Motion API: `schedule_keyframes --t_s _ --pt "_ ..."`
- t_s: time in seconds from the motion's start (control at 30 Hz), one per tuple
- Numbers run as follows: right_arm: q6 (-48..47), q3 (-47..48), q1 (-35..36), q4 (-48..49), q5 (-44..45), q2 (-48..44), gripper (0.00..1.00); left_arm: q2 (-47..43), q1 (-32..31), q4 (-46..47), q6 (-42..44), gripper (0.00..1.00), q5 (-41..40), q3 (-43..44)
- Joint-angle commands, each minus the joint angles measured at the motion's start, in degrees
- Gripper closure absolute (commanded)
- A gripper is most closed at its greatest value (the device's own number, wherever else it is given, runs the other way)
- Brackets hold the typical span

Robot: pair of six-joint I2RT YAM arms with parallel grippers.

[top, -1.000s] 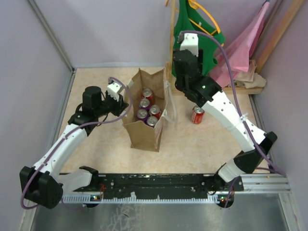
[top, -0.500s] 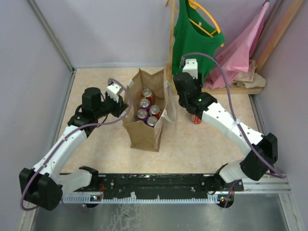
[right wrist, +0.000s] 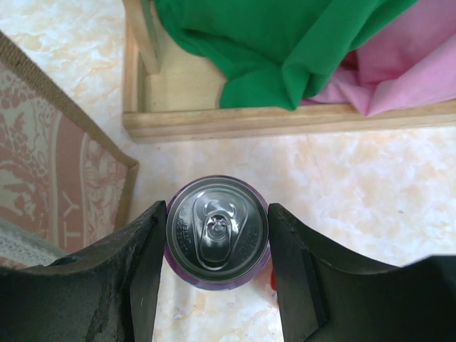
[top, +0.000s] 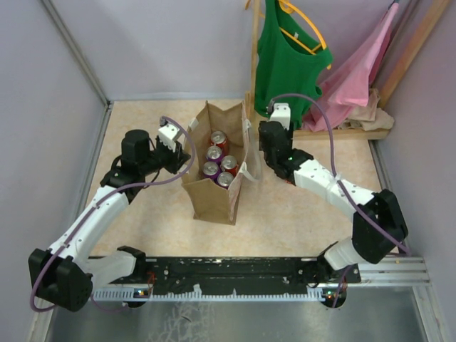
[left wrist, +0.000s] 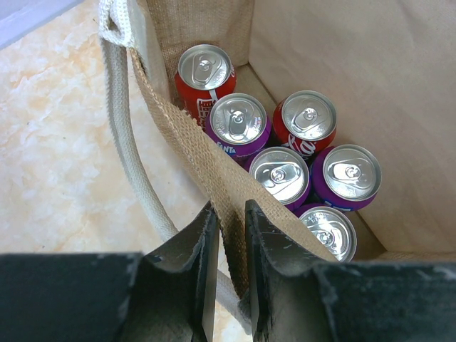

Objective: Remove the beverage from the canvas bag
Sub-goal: Place the drink at the center of the board.

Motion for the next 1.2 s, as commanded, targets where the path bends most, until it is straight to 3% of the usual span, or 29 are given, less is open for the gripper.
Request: schedule_keyframes --t_s 0.0,0.3,0.6,0.67,0.7,0.77,0.8,1.17 --pt "1.6 -1.2 -0.5 14.3 -1.6 0.2 1.0 -1.2 0.1 -1.9 0.4 0.74 1.8 -0.3" --pt "1.4 -9.0 -0.5 22.6 -4.4 2.4 1.0 -1.2 0.1 -1.8 0.4 0.74 1.9 -0.6" --pt "2.5 -13.4 0.1 23.3 -5.6 2.0 1.0 -1.7 0.1 -2.9 0.5 0.74 1.2 -0.8" --pt "2.3 -13.6 0.9 22.5 -5.0 2.1 0.83 -1.8 0.1 -2.9 0.5 0.74 1.2 -0.9" --pt "2.1 -13.6 1.3 22.0 -4.5 2.1 0.71 -1.9 0.1 -2.9 0.5 0.73 1.1 -0.9" --pt "2.0 -13.2 2.2 20.6 -2.7 2.1 0.32 -1.9 0.0 -2.9 0.6 0.73 1.1 -0.8" --pt "1.9 -12.9 2.7 19.8 -1.6 2.1 0.27 -1.8 0.0 -2.9 0.6 0.73 1.2 -0.8" --pt "-3.1 -2.5 4.0 12.5 9.3 -0.3 0.13 -1.8 0.0 -3.1 1.1 0.73 1.4 -0.6"
